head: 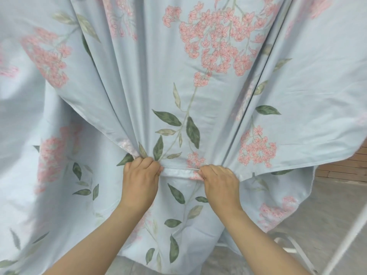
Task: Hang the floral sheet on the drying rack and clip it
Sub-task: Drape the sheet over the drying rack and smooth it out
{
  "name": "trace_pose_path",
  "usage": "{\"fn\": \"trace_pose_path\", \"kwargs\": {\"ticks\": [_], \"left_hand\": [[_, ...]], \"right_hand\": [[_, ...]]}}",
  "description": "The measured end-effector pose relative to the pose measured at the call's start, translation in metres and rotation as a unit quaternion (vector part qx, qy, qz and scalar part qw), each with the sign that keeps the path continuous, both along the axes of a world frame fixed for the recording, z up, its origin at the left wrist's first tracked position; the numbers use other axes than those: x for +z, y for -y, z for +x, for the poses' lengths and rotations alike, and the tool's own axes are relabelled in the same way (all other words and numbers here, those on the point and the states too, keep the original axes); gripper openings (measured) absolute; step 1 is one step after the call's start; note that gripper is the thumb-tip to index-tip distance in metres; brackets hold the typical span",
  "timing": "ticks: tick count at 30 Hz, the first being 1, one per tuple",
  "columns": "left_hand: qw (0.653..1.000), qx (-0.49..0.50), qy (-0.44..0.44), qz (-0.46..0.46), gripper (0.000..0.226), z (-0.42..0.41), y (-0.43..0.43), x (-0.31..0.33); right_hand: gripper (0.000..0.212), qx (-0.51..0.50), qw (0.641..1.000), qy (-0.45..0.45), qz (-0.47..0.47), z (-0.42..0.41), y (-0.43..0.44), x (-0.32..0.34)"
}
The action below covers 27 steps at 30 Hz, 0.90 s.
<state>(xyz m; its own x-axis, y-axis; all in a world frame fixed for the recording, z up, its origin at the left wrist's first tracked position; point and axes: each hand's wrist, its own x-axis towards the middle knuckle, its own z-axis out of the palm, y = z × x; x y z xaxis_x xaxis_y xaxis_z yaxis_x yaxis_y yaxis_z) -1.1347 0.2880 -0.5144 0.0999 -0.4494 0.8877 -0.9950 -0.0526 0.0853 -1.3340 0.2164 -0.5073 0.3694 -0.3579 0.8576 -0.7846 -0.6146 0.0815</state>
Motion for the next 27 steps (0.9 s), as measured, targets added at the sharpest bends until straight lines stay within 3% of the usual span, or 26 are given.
{"fn": "trace_pose_path", "kwargs": {"ticks": [12, 18, 22, 27], "left_hand": [[0.999, -0.006, -0.019, 0.026, 0.027, 0.000, 0.003, -0.031], [0.998, -0.024, -0.022, 0.058, 0.028, 0.003, 0.008, -0.050], [0.992, -0.062, -0.043, 0.106, 0.032, 0.009, 0.017, -0.058], [0.973, -0.108, -0.101, 0.177, 0.024, 0.011, 0.023, -0.058]], "right_hand": [[0.026, 0.021, 1.000, 0.009, 0.018, 0.002, 0.009, -0.034], [0.018, 0.041, 0.998, 0.013, 0.046, 0.003, 0.013, -0.051], [0.015, 0.033, 0.995, -0.021, 0.090, 0.004, 0.015, -0.056], [0.031, -0.022, 0.979, -0.096, 0.176, 0.002, 0.020, -0.065]]}}
